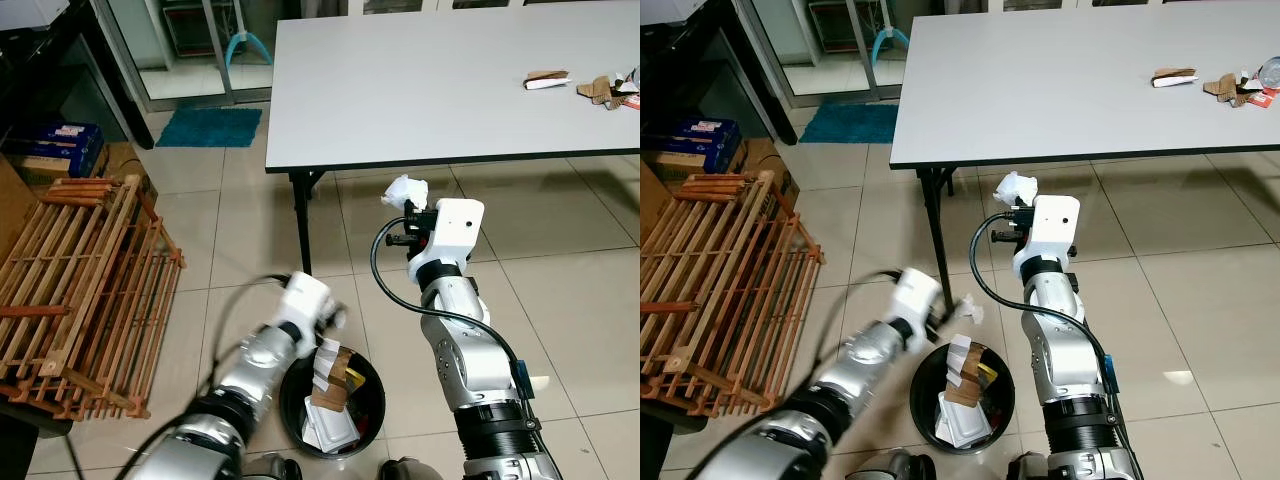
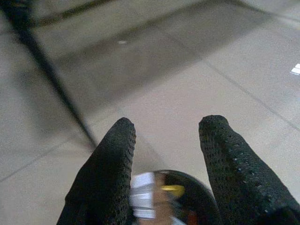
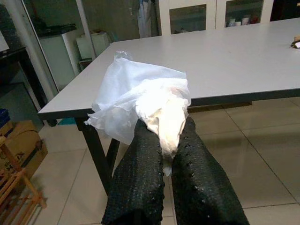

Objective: Picking trash to rubbish bin

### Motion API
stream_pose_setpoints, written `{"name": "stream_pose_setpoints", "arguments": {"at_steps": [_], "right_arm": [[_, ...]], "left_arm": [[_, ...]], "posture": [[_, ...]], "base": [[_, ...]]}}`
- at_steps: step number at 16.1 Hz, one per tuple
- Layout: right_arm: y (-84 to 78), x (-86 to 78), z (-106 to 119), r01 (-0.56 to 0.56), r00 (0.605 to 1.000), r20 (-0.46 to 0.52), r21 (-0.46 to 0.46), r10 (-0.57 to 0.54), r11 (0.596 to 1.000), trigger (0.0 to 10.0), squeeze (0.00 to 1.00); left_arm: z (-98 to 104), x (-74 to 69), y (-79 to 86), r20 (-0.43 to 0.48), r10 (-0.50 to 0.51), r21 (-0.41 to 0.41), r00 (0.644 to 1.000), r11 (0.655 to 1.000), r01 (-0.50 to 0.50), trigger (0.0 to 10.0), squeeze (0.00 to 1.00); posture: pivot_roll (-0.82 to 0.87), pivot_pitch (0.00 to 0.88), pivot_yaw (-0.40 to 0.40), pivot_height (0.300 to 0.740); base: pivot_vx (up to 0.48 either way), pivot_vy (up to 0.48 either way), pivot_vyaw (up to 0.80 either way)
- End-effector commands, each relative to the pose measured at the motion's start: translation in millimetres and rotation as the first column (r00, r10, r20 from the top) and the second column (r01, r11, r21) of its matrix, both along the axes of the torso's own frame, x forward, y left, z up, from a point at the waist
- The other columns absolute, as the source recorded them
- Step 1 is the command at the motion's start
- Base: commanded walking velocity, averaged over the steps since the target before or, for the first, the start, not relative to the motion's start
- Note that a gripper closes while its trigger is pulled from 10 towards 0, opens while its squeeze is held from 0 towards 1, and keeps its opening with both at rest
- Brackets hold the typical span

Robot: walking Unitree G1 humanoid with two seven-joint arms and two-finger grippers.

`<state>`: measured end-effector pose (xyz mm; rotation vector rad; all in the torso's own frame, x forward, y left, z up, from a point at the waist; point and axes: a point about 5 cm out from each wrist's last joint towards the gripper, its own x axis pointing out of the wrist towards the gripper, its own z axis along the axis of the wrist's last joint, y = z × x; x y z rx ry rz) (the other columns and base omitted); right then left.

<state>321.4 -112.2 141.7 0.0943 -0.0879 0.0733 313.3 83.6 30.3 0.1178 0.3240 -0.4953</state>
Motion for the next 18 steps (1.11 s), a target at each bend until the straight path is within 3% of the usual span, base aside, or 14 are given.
{"name": "stream_pose_setpoints", "arguments": {"at_steps": [1,3,4,7,8,9,11,13,17,18], "right_arm": [[1.2,1.4,-1.0,0.002,1.0,-0.016,-0.003,-0.002,1.0,10.0,0.0],[-0.7,1.7,-4.3,0.015,0.999,-0.036,-0.005,-0.015,1.0,10.0,0.0],[-1.4,1.7,-6.6,0.019,0.999,-0.047,-0.006,-0.019,1.0,10.0,0.0],[-1.8,1.4,-10.3,0.018,0.998,-0.064,-0.01,-0.018,1.0,10.0,0.0],[-1.4,1.5,-15.1,0.013,0.995,-0.096,-0.013,-0.015,1.0,10.0,0.0],[2.1,0.5,-34.5,-0.025,0.975,-0.221,-0.043,0.015,0.999,10.0,0.0],[7.3,-2.9,-52.1,-0.07,0.945,-0.323,-0.055,0.048,0.996,10.0,0.0],[26.7,-4.6,-65.1,-0.143,0.91,-0.392,0.01,0.135,0.99,10.0,0.0],[63.5,11.7,-70.0,-0.258,0.848,-0.466,0.048,0.25,0.965,10.0,0.0],[76.9,12.9,-74.2,-0.289,0.814,-0.501,0.092,0.295,0.953,10.0,0.0]], "left_arm": [[7.1,6.4,12.5,0.044,0.099,-0.022,0.994,0.995,-0.098,10.0,0.0],[17.0,11.2,35.8,0.122,0.241,-0.053,0.963,0.97,-0.237,10.0,0.0],[23.9,12.9,51.5,0.173,0.331,-0.068,0.928,0.944,-0.324,10.0,0.0],[31.4,12.8,71.5,0.229,0.427,-0.08,0.875,0.904,-0.42,10.0,0.0],[30.8,11.7,77.7,0.23,0.452,-0.075,0.862,0.891,-0.448,10.0,0.0],[27.7,8.9,87.2,0.221,0.487,-0.056,0.845,0.871,-0.488,10.0,0.0],[27.0,7.9,88.4,0.22,0.492,-0.049,0.842,0.868,-0.494,10.0,0.0],[31.2,9.7,84.3,0.23,0.485,-0.062,0.844,0.873,-0.484,10.0,0.0],[37.0,13.2,78.0,0.245,0.478,-0.079,0.843,0.877,-0.474,10.0,0.0],[38.0,13.0,78.2,0.247,0.48,-0.083,0.842,0.876,-0.475,10.0,0.0]], "posture": [[-0.02,0.089,0.082,0.72],[-0.01,0.091,0.082,0.72],[-0.01,0.091,0.081,0.72],[-0.01,0.092,0.076,0.72],[-0.01,0.094,0.074,0.72],[-0.01,0.095,0.071,0.72],[-0.01,0.097,0.068,0.72],[-0.01,0.098,0.063,0.72],[0.01,0.1,0.042,0.72],[0.01,0.1,0.039,0.72]], "base": [[0.0,0.0,0.0],[0.0,0.0,0.0],[0.0,0.0,0.0],[0.0,0.0,0.0],[0.0,0.0,0.0],[0.0,0.0,0.0],[0.0,0.0,0.0],[0.0,0.0,0.0],[0.0,0.0,0.0],[0.0,0.0,0.0]]}}
